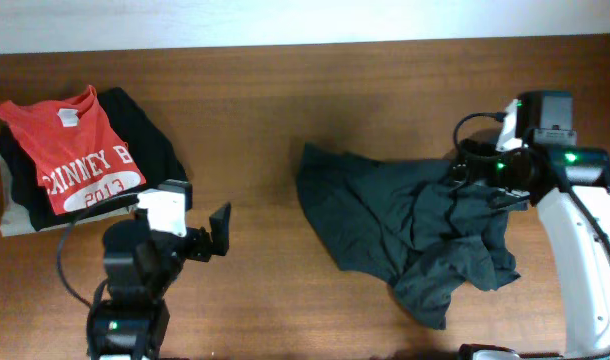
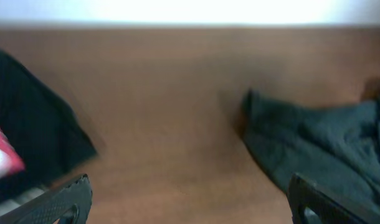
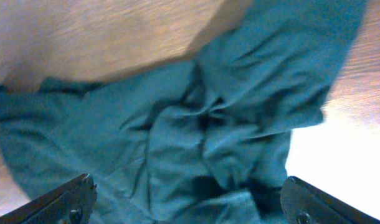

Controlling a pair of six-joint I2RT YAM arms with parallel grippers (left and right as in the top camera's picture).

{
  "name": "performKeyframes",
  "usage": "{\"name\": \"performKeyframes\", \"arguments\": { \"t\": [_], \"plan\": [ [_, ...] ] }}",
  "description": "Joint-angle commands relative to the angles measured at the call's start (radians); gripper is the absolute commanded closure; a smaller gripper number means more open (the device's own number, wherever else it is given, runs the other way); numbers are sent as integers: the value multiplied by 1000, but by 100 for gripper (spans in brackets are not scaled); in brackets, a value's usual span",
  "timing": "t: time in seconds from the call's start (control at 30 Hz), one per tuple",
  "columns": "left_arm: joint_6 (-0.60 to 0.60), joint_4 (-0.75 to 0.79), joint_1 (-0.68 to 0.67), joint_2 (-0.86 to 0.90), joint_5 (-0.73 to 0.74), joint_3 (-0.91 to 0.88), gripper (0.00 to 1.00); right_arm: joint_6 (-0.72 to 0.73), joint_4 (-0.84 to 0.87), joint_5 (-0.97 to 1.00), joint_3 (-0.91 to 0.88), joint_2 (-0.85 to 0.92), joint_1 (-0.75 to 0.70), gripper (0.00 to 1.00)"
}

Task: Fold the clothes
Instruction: 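Grasp the crumpled dark green shirt with the right gripper and drag it left, then grasp the shirt's left edge with the left gripper and pull it left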

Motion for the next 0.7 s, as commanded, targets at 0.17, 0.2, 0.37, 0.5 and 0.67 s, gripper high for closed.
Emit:
{"name": "performKeyframes", "arguments": {
  "t": [0.17, 0.2, 0.37, 0.5, 0.67],
  "plan": [
    [-84, -9, -360, 939, 70, 396, 1, 8, -157, 29, 16, -37, -121, 1],
    [-84, -45, -377, 1030, 57, 483, 1, 8, -161, 29, 16, -37, -121, 1],
    [-84, 164, -446, 1220, -19, 577, 1, 8, -166, 29, 16, -37, -121, 1],
    [-84, 217, -471, 1259, -59, 577, 100, 8, -166, 29, 16, -37, -121, 1],
    [51, 107, -310, 1142, -352, 803, 100, 8, -167, 30, 16, -37, -121, 1]
  ]
}}
